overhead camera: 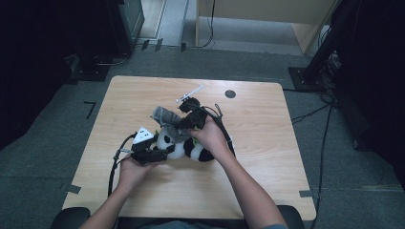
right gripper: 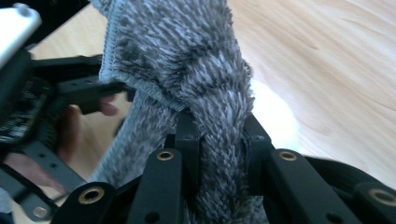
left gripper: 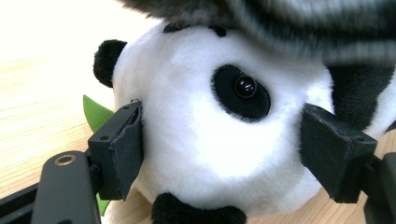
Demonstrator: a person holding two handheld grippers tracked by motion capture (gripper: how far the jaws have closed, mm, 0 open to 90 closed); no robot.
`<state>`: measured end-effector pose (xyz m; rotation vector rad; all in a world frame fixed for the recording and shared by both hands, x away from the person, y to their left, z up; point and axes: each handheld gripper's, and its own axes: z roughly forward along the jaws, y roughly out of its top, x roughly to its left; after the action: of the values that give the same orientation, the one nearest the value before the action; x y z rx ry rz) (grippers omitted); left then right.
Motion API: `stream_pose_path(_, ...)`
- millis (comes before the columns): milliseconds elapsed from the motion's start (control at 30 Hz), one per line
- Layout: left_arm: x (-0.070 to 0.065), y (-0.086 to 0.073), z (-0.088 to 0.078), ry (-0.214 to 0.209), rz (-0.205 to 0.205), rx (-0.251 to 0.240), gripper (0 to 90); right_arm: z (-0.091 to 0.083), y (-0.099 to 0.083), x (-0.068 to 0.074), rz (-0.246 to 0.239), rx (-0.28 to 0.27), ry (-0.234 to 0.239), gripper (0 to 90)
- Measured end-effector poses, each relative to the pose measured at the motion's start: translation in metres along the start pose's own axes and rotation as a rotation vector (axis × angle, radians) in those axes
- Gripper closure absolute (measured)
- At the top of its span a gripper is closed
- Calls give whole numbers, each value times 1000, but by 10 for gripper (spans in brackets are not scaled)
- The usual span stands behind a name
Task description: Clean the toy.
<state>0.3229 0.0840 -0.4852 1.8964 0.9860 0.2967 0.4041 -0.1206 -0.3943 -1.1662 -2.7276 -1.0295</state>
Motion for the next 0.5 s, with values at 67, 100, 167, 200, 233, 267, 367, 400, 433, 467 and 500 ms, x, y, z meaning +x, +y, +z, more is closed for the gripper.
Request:
stream_pose_path(67,0,0,0,0,-1,-2,211,-3,-2,-4,-2,3,-19,743)
stream_pose_path(100,0,0,0,-1,-2,-1,210,-5,-3,-8,2,9,-34,740)
stream_pose_path(167,1,-1,0,-4,0,-6,210,-8,-6,-16,19,16,-57,737)
stream_pose_path(200,1,-1,0,-6,0,-12,210,-9,-7,-21,27,19,-63,736)
stream_pose_path(233,1,-2,0,-9,0,-15,210,-10,-8,-24,37,19,-71,736)
stream_pose_path(267,1,-2,0,-11,-1,-18,210,-11,-9,-27,43,19,-75,739)
stream_pose_path(367,1,-2,1,-12,-3,-21,209,-16,-10,-31,58,10,-81,750)
stream_pose_path(400,1,-2,1,-11,0,-20,209,-18,-10,-31,67,11,-83,753)
stream_pose_path(433,1,-2,1,-11,4,-18,208,-19,-9,-29,72,10,-76,758)
stream_pose_path(467,1,-2,0,-11,5,-18,207,-22,-8,-28,78,-3,-61,762)
stream_pose_path(500,2,-2,0,-11,9,-16,207,-23,-6,-25,78,-8,-55,763)
